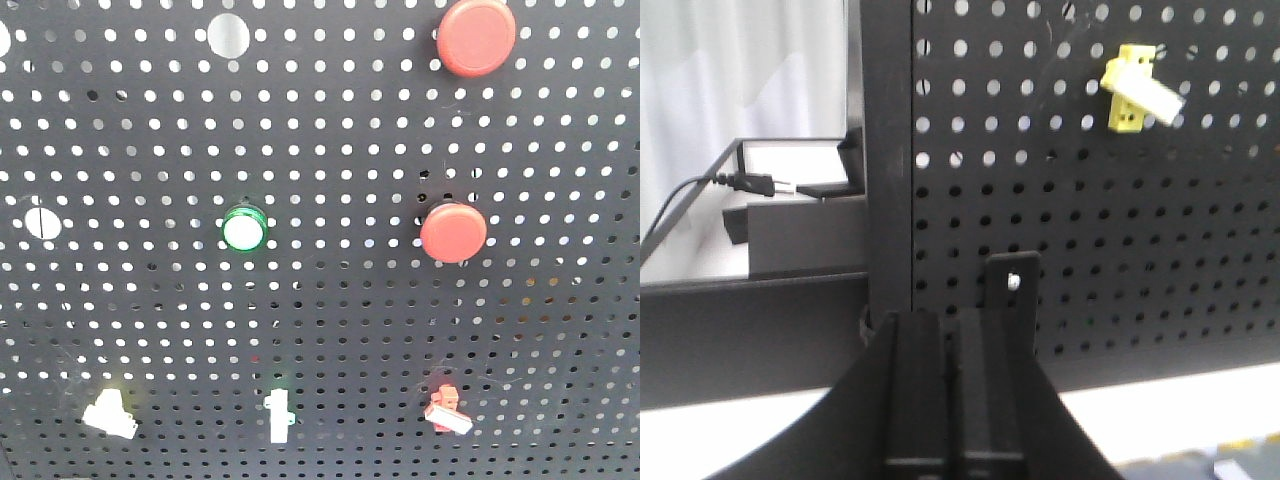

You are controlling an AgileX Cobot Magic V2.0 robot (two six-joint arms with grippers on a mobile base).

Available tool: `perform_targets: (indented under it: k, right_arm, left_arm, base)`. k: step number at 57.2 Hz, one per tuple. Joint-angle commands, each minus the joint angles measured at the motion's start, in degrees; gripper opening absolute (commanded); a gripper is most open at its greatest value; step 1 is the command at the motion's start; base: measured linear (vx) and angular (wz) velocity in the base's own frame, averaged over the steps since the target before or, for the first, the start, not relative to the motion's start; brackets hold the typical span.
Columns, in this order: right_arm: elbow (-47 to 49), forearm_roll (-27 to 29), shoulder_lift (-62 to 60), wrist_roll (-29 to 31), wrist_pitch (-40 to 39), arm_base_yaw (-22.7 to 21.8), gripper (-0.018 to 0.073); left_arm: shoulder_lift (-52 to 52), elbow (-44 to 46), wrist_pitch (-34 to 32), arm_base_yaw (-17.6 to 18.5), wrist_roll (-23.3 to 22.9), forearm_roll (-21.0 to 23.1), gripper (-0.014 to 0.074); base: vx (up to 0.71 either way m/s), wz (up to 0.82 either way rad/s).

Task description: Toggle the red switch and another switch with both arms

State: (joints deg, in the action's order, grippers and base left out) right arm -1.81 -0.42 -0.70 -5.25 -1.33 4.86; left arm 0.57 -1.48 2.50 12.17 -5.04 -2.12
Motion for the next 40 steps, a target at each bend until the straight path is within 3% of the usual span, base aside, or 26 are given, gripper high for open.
perform_targets:
  k: [1,5,14,21,26,34,35,36,40]
  right_arm:
    - [1.8,0.4,-0.6,-0.5,-8.1,-0.4,-0.0006]
    - [6.1,0.4,-0.6,-0.5,-4.7,-0.4,-0.0006]
    - [20.1,-0.9,3.3,2.4,10.2,-0.4,-0.0006]
    - [31.7,-2.8,11.2,9.6,19.4,-0.4,-0.0006]
    - [36.0,-1.8,15.8,10.4,21.3,-0.4,-0.0006]
    - [37.9,-0.5,20.8,10.1,21.3,-0.4,-0.0006]
    - [37.9,-0.1,21.1,10.1,21.3,-0.4,-0.0006]
    - [37.9,0.4,22.3,10.1,21.5,-0.4,-0.0006]
    - [37.9,1.3,22.3,10.1,21.5,-0.4,-0.0006]
  left_arm:
    - [1.1,0.2,-9.1,-0.1,-1.9,2.1,0.0003]
    - [1.1,2.7,-10.0,0.0,-3.8,3.6,0.0003]
    - [-3.3,12.9,-4.1,0.0,-3.6,1.7,0.0003]
    - [-12.8,20.8,-0.1,0.0,-1.5,1.2,0.0003]
    - [-19.8,24.7,0.9,0.0,0.0,1.4,0.0003]
    - [-27.4,26.9,-4.0,0.0,0.2,1.4,0.0003]
    - [-27.9,26.9,-5.4,0.0,0.0,1.5,0.0003]
    - [-30.2,26.8,-12.0,0.8,-0.5,1.8,0.0003]
    - [-31.8,27.0,-13.7,2.5,-0.5,1.4,0.0003]
  base:
    - [0.00,0.00]
    - [0.00,0.00]
    - [0.00,0.00]
    - [0.00,0.00]
    - [0.00,0.00]
    - [0.00,0.00]
    - [0.00,0.00]
    - [0.00,0.00]
    - [0.00,0.00]
